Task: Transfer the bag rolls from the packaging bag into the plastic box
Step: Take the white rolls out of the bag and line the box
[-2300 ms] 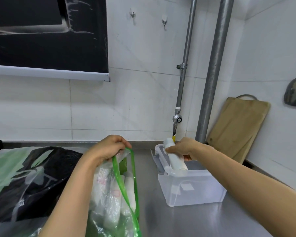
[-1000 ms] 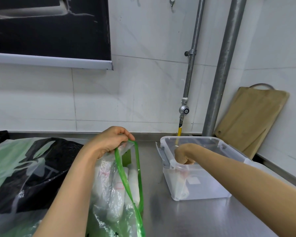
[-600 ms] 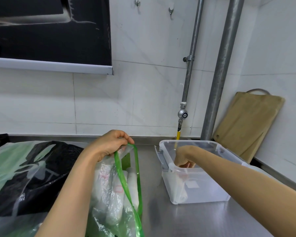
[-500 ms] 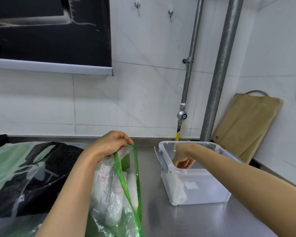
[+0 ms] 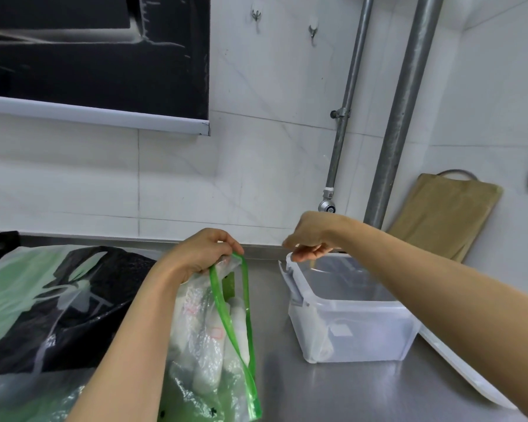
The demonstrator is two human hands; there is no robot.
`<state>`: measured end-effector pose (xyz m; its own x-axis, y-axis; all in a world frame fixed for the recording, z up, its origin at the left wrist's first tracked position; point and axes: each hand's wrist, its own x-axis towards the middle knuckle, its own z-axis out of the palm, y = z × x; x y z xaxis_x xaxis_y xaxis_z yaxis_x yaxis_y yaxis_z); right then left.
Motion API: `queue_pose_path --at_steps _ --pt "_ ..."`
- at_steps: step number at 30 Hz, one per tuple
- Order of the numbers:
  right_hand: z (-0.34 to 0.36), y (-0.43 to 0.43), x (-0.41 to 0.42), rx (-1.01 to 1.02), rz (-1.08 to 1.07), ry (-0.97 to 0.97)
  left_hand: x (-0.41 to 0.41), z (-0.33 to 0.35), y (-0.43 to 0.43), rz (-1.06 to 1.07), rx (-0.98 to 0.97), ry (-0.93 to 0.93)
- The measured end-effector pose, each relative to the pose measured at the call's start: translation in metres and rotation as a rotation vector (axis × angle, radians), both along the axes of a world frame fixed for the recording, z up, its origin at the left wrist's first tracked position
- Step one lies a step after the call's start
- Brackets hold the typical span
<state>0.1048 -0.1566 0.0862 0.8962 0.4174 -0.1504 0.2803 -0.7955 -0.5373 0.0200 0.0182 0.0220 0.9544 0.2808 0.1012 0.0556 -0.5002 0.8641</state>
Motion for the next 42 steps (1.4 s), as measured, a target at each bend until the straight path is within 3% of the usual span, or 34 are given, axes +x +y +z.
queue_pose_path --at_steps 11,30,42 --pt "-0.031 0.047 -0.034 -0.054 0.127 0.066 -0.006 0.003 0.001 -0.004 0.006 -0.034" --pt "-0.120 0.071 -0.030 -0.288 0.089 0.215 -0.007 0.004 0.004 -0.037 -0.025 -0.053" --pt "-0.131 0.074 -0.033 -0.205 0.009 0.361 -0.007 0.003 0.002 -0.037 -0.017 -0.038"
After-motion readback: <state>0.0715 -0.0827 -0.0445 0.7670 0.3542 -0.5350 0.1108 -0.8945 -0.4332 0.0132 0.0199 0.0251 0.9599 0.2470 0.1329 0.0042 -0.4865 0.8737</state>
